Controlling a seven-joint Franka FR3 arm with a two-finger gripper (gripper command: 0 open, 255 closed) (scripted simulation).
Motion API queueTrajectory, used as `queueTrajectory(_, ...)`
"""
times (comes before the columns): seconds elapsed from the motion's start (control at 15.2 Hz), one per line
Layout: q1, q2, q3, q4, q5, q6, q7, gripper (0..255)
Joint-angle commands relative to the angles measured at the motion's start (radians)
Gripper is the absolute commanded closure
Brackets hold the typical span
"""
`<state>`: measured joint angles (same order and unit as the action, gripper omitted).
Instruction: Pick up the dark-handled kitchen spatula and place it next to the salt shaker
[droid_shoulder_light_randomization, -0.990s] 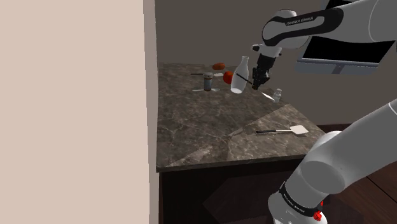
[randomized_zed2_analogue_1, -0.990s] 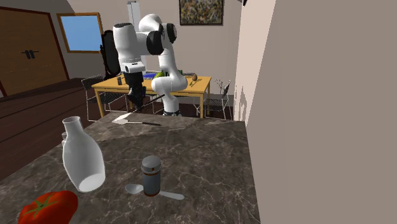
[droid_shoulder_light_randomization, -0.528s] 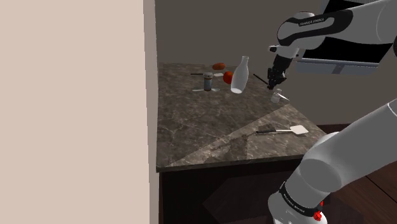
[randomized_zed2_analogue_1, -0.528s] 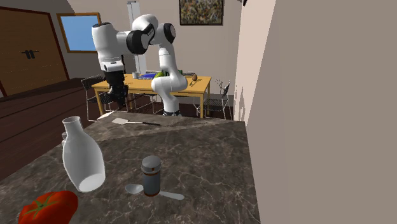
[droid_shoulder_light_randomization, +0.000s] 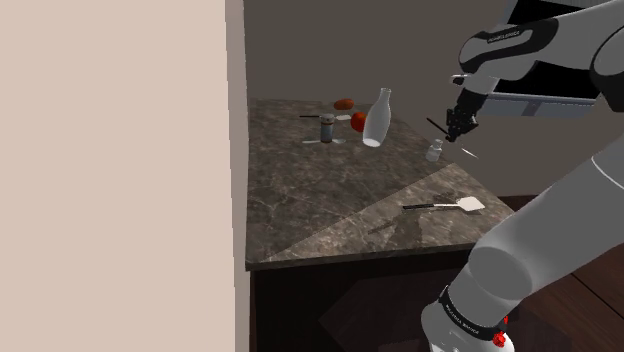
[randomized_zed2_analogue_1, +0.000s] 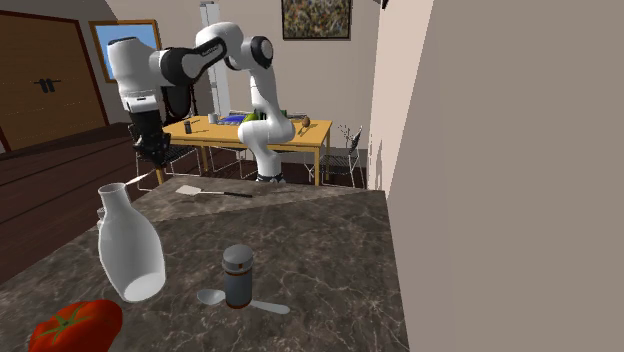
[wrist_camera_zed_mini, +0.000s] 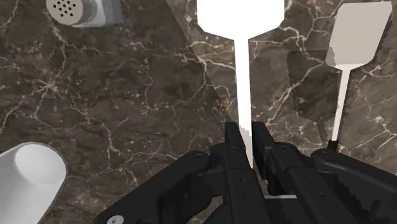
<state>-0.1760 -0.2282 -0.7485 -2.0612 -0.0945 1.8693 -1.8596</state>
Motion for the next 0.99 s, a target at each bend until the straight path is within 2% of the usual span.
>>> queueTrajectory(0.0, -0.006, 0.058, -0.051, 0.053, 0.032, -0.006, -0.075, 255)
queueTrajectory(0.26, -0.036, 0.172, -0.139, 0.147, 0.110, -0.023, -0.224, 255)
queueTrajectory(0.4, -0.062, 0.246, -0.178, 0.202, 0.166, -0.037, -0.306, 255)
queueTrajectory(0.46, -0.091, 0.309, -0.203, 0.249, 0.217, -0.052, -0.371, 255)
queueTrajectory(0.92, -0.101, 0.331, -0.194, 0.173, 0.239, 0.037, -0.391, 255)
